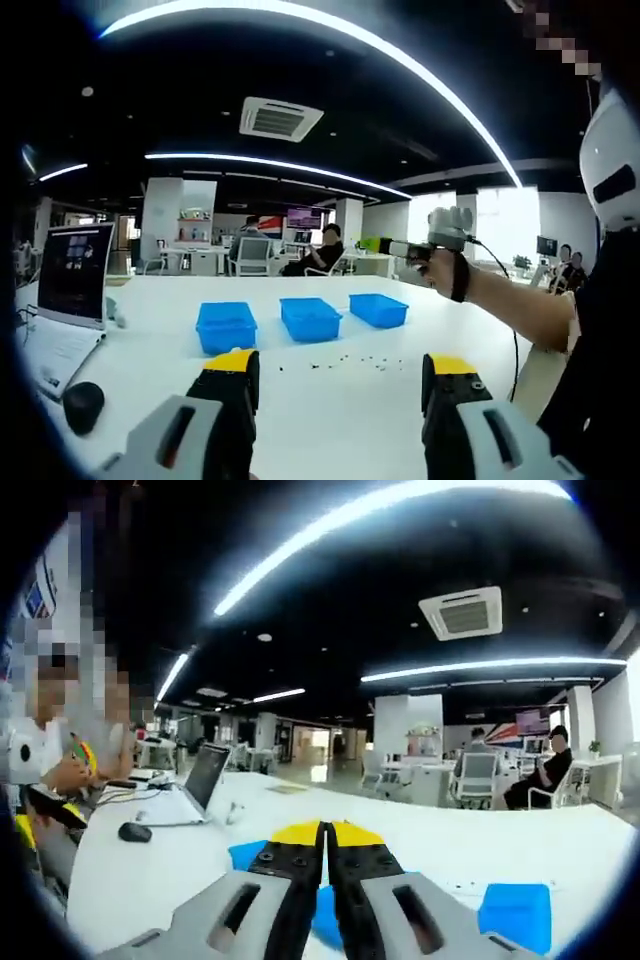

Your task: Pick up the resistors one by one and place each resistor into its matching bin, sorting the parts by color and model until every resistor is separated into the correct bin for its type

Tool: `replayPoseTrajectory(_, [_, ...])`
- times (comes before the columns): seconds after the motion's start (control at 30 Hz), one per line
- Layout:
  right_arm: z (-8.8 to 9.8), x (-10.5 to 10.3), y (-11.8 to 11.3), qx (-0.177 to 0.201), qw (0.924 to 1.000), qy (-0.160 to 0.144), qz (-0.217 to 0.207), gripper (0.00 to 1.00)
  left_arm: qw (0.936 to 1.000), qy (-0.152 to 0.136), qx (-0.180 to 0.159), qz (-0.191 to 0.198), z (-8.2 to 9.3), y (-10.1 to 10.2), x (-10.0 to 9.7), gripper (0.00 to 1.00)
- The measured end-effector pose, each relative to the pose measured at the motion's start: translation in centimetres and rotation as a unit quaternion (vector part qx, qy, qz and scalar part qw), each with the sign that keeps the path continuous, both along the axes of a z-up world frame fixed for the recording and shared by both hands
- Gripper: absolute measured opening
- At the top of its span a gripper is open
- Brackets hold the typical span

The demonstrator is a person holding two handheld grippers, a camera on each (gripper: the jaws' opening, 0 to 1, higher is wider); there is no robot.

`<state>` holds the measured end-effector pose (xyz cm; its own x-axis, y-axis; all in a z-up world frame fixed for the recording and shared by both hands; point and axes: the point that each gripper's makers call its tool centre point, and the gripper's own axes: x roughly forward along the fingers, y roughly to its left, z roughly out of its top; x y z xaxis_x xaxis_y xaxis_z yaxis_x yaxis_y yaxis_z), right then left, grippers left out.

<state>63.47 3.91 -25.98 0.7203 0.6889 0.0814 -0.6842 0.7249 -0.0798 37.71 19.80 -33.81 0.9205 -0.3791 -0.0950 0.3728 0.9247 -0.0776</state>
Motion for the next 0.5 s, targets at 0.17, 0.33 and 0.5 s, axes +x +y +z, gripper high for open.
replayPoseTrajectory(0.17, [-2.0,4.3,1.4,-0.024,0.9991,0.031,-0.016,0.05,1.0,0.0,0.002,0.005,0.1,0.3,-0.3,0.67])
replayPoseTrajectory(0.33, [-3.6,6.8,2.7,-0.058,0.997,0.045,-0.024,0.05,0.9999,0.0,0.002,0.013,0.1,1.0,-0.5,0.67])
replayPoseTrajectory(0.5, [-4.9,8.0,3.0,-0.07,0.9952,0.06,-0.034,0.05,0.9999,0.001,0.002,0.016,0.0,1.2,-0.6,0.67])
